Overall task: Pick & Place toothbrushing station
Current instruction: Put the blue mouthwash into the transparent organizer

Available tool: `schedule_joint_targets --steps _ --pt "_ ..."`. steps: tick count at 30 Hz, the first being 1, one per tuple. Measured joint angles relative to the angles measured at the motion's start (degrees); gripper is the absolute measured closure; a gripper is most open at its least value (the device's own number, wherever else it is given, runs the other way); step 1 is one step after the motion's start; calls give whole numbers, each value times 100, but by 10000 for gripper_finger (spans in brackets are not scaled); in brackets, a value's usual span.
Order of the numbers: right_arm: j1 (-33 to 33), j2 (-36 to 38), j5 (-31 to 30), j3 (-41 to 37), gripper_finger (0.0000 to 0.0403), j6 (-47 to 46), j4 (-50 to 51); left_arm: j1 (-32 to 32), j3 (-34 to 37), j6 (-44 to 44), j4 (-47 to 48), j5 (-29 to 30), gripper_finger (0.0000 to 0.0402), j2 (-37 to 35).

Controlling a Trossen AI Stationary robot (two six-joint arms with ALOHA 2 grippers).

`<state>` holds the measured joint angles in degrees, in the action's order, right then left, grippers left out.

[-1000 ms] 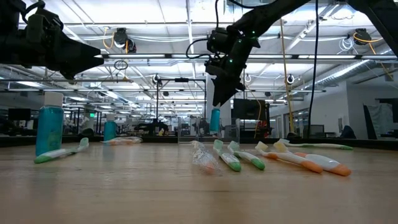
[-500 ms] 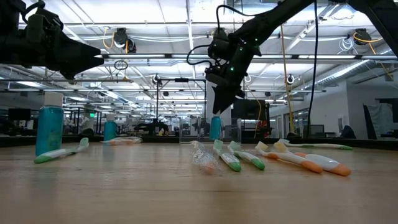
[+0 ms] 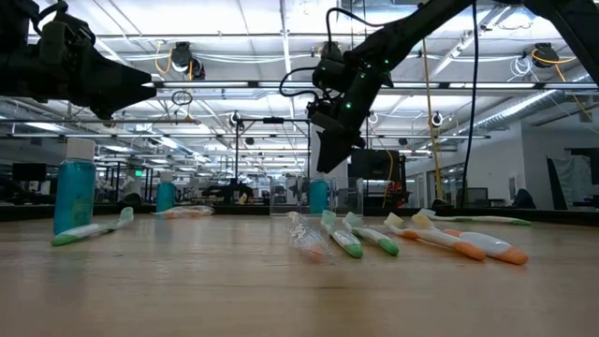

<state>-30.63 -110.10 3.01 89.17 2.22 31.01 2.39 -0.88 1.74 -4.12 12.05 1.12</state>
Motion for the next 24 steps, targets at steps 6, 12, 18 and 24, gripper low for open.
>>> schedule_joint_targets --steps 6,12,18,24 --pt "0 0 2 0 253 0 2 0 0 0 0 0 174 0" --pt "0 251 0 -4 255 2 137 0 0 0 0 2 174 -2" --pt "-2 1166 1 -2 256 -129 551 -2 0 0 0 0 174 -2" --pt "68 2561 -11 -499 257 -339 1479 0 0 0 0 0 174 -2"
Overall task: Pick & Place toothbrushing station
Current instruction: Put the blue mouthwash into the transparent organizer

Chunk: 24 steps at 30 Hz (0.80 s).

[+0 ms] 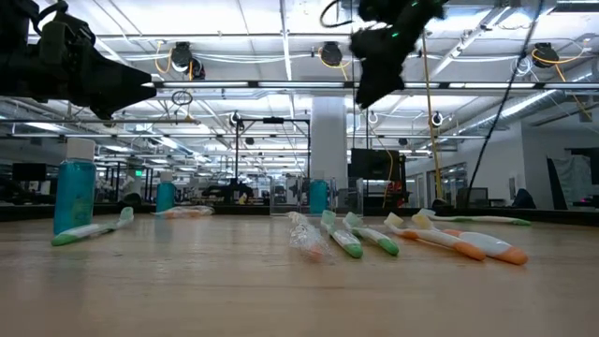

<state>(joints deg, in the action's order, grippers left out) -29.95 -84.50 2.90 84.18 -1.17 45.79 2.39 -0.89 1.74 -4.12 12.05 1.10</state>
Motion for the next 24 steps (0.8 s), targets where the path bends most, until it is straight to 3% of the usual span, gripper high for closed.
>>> schedule_joint_targets --steps 5,15,24 --pt "268 1692 -2 -1771 257 -157 -1035 0 0 0 0 0 174 1" --pt "902 4524 37 -5121 257 93 -4520 -1 1 12 -21 -1 174 1" --pt "1112 5851 307 -6509 257 -6 -4897 0 0 691 -341 -2 174 0"
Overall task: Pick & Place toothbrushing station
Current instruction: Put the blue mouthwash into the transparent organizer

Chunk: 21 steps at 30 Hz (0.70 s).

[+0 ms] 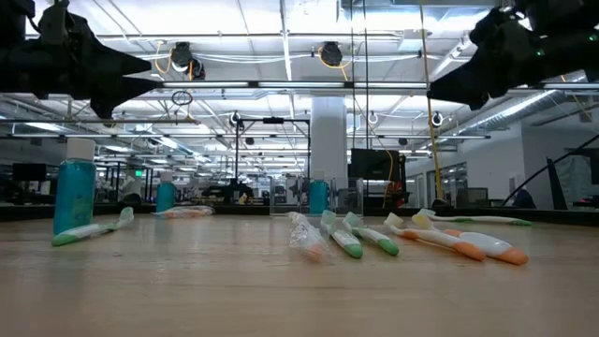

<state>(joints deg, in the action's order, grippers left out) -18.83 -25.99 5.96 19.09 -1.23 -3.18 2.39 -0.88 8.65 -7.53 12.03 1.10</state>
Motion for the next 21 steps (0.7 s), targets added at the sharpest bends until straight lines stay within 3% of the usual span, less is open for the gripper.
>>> schedule_joint_targets --steps 7,11,13,16,21 --pt "-1 507 -145 -432 257 -280 -232 0 0 341 -11 178 174 2" --pt "-2 575 -143 -648 257 -473 -215 31 -98 1438 224 1315 174 177" --pt "-3 574 -168 -686 257 -446 -231 108 -386 1622 619 1442 174 394" --pt "-27 574 -333 -688 257 -356 -345 310 -1010 1942 1369 1493 174 1024" --pt "-31 576 -439 -688 257 -259 -505 969 -2524 2255 3114 1557 174 2740"
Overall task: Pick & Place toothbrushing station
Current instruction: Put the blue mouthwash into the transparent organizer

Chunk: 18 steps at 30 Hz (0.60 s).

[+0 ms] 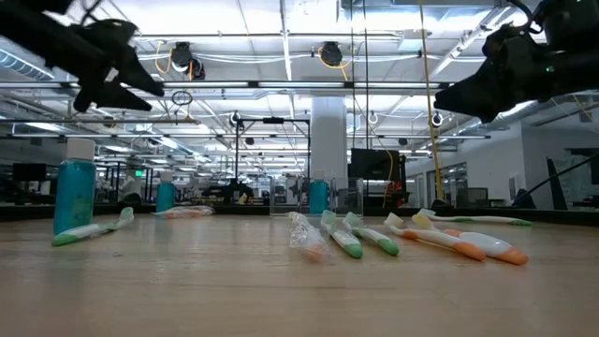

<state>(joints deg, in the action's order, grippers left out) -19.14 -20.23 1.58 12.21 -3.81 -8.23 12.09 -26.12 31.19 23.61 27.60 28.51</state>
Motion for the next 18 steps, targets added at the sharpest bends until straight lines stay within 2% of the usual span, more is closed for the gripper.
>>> schedule_joint_targets --steps 2,5,10,13,18 --pt "2 -2 5 0 257 0 8 421 -645 53 751 -14 174 808" --pt "2 -2 6 0 257 0 24 1147 -1569 -330 1607 -101 174 1922" --pt "0 -2 9 0 257 17 -21 2424 -2567 -1493 2167 -1389 174 3356" --pt "0 -2 10 0 257 49 -66 3034 -2953 -1831 2312 -1856 174 4023" --pt "0 -2 10 0 257 63 -63 3452 -3409 -1953 2562 -1686 174 4688"
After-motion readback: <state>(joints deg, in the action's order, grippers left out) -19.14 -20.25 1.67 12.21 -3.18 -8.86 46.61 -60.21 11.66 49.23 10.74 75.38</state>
